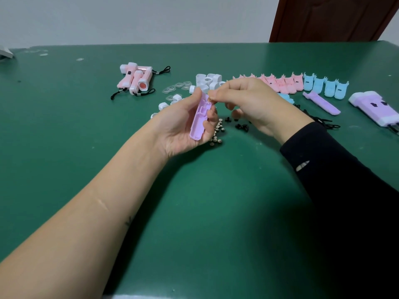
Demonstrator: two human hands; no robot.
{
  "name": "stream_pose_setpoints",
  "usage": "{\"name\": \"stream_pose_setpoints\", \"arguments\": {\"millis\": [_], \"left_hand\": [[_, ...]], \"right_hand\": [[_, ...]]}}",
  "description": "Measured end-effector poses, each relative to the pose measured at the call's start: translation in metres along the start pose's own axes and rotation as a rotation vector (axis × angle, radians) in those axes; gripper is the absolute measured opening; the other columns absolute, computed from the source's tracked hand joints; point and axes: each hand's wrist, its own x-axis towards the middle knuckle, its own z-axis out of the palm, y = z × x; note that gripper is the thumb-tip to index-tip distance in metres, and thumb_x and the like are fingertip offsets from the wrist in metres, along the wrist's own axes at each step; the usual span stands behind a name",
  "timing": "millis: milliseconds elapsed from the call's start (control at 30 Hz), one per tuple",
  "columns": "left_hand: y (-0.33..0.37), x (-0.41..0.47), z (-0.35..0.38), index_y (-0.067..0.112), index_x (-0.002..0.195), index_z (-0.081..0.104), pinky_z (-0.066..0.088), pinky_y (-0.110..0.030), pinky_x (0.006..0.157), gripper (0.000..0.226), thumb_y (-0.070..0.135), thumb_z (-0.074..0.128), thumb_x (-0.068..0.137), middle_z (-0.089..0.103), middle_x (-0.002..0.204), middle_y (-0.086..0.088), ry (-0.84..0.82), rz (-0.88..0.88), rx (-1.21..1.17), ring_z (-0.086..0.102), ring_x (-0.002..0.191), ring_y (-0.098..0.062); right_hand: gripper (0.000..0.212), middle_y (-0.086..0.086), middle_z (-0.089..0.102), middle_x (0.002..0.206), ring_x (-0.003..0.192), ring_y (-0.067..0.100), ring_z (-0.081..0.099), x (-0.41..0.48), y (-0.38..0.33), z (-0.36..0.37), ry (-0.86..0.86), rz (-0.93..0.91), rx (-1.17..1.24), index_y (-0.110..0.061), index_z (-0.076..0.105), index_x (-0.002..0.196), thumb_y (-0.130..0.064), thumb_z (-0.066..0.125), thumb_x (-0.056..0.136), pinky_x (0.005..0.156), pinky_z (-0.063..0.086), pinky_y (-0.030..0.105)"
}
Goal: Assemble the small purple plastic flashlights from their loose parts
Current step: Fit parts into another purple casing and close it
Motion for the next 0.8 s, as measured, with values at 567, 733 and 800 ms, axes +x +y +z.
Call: {"name": "stream_pose_setpoints", "arguments": {"millis": [567,733,800], "left_hand": [[0.0006,0.0024,-0.0031,0.017,0.097,0.052,0.040,-0.014,0.044,0.031,0.046,0.041,0.101,0.050,0.074,0.002,0.011,0.001,0.034,0.050,0.057,-0.006],[-0.0005,0.0027,-0.0028,0.017,0.097,0.055,0.041,-0.014,0.044,0.032,0.045,0.040,0.101,0.051,0.074,0.003,0.013,-0.003,0.056,0.050,0.058,-0.005],[-0.0008,0.0025,-0.0024,0.017,0.097,0.056,0.041,-0.013,0.045,0.032,0.045,0.040,0.101,0.050,0.074,0.003,0.012,-0.005,0.061,0.049,0.060,-0.005]], "right_hand": [[0.009,-0.022,0.059,0.054,0.052,-0.011,0.050,0.0016,0.0030,-0.0027,0.014,-0.037,-0.043,-0.020,0.071,0.074,-0.026,0.073,0.082,0.052,0.033,0.005],[0.007,-0.019,0.065,0.061,0.057,-0.012,0.054,0.0020,0.0032,-0.0017,0.006,-0.069,-0.035,-0.021,0.074,0.076,-0.026,0.075,0.080,0.053,0.034,0.000],[0.006,-0.017,0.069,0.067,0.066,-0.011,0.059,0.0025,0.0030,-0.0014,-0.008,-0.066,-0.040,-0.021,0.075,0.078,-0.027,0.076,0.080,0.061,0.038,0.001]]}}
